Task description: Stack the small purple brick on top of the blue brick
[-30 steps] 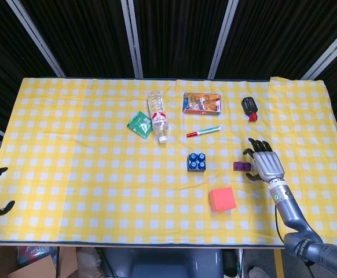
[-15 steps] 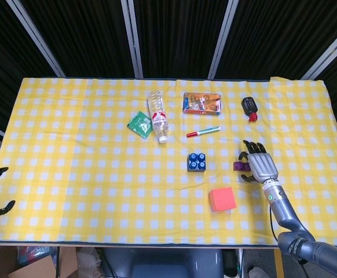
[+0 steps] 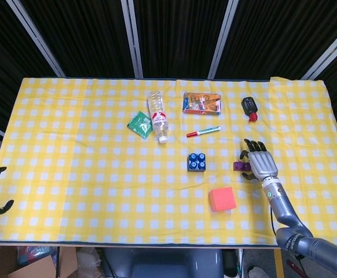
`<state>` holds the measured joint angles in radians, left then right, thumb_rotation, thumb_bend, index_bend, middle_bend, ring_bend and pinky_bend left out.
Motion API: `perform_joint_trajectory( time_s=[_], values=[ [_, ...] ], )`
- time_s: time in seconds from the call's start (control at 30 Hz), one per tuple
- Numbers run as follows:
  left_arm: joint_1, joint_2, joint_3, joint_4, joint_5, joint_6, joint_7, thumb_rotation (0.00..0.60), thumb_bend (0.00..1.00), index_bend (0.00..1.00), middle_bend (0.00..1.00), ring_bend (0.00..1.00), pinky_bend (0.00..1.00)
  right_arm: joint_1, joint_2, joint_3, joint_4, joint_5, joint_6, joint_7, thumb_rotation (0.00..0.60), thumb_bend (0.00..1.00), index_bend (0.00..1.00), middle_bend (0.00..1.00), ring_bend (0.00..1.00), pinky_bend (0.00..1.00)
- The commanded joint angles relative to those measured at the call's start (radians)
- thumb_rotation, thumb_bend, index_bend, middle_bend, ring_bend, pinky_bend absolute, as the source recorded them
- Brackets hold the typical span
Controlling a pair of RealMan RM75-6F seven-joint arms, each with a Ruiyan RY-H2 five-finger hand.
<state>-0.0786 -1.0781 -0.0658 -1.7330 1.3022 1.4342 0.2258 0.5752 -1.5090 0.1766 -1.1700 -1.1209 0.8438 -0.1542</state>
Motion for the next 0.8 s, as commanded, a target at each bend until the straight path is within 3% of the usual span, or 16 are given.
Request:
perform_joint_trajectory(
  time_s=[0.03,0.8],
  values=[
    [0.0,0.0,0.0,0.001,-0.001,-0.001,0.0,0.6,0.24,0.17,0.0,0.0,0.1,0.001,-0.001,-0.002,0.004,0.001,-0.003,0.005,0.6,0.3,0.45,0.0,0.0,0.0],
    [-0.008,-0.005,-0.001,0.004,-0.011,-0.012,0.009,0.6,0.24,0.17,0.0,0.0,0.1,0.015,-0.032,-0.012,0.053,0.0,-0.014,0.015,0.6,0.32,0.51,0.0,0.0,0.0]
  ],
)
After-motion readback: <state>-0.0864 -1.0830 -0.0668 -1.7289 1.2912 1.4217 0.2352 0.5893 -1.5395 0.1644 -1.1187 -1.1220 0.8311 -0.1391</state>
